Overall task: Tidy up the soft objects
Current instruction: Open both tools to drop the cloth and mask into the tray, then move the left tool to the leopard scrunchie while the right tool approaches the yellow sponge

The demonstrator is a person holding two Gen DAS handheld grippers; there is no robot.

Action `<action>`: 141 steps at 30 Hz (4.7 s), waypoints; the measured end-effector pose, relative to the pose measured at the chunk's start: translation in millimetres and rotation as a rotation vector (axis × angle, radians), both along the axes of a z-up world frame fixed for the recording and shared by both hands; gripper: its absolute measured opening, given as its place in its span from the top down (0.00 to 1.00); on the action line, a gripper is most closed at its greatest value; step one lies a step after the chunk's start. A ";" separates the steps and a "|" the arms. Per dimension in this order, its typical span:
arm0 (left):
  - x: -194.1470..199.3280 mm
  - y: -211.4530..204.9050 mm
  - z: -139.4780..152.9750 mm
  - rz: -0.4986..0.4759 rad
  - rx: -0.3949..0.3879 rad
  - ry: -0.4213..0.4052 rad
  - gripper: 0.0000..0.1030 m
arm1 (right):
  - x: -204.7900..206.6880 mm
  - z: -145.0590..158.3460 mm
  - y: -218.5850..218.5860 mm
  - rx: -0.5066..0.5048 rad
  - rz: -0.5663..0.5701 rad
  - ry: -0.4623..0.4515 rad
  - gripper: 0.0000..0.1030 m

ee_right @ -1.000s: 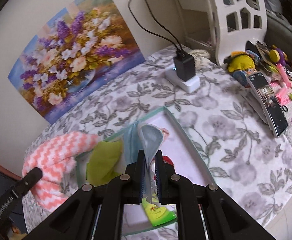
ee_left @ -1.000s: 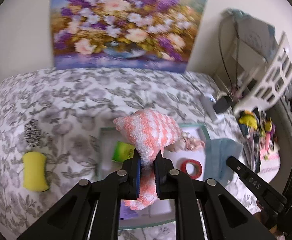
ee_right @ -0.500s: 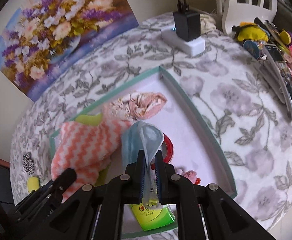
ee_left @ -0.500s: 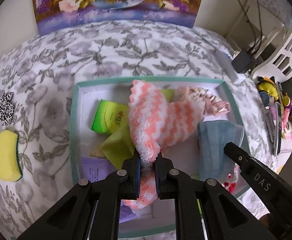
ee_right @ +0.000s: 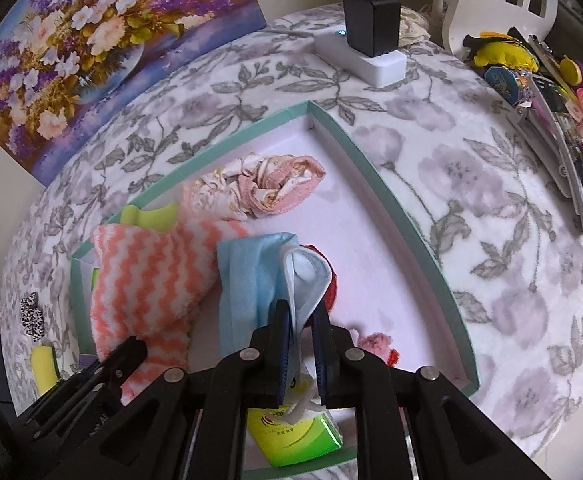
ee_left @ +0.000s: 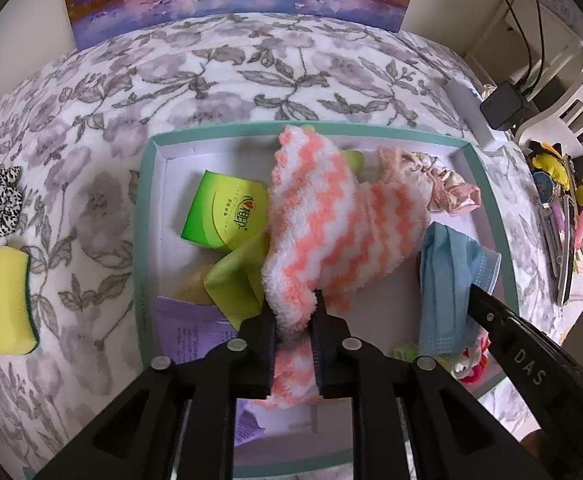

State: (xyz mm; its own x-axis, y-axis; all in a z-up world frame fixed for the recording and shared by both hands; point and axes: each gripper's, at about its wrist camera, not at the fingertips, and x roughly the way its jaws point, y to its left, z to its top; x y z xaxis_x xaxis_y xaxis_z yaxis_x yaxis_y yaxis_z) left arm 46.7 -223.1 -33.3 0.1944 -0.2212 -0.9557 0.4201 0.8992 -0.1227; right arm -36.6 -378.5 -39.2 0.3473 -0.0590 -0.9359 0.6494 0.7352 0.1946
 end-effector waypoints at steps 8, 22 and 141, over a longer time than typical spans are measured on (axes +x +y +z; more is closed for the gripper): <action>2.1 6.1 29.1 0.005 -0.017 -0.021 0.61 | -3.9 18.6 -2.2 -0.039 0.005 0.008 0.74; 19.4 35.5 37.3 0.111 0.060 -0.067 0.14 | -11.3 44.6 -4.2 -0.100 -0.015 0.017 0.16; 107.3 406.3 -41.0 0.790 0.133 0.162 0.08 | 161.9 -27.7 376.3 -0.047 0.635 0.077 0.00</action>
State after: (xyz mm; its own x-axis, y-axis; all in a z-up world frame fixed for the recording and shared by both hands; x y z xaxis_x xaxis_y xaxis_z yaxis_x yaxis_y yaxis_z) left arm 154.0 183.2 -74.3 0.1023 0.0403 -0.9939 -0.3572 0.9340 0.0011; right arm 125.3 -2.2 -66.9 0.2597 0.0941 -0.9611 0.0957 0.9878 0.1226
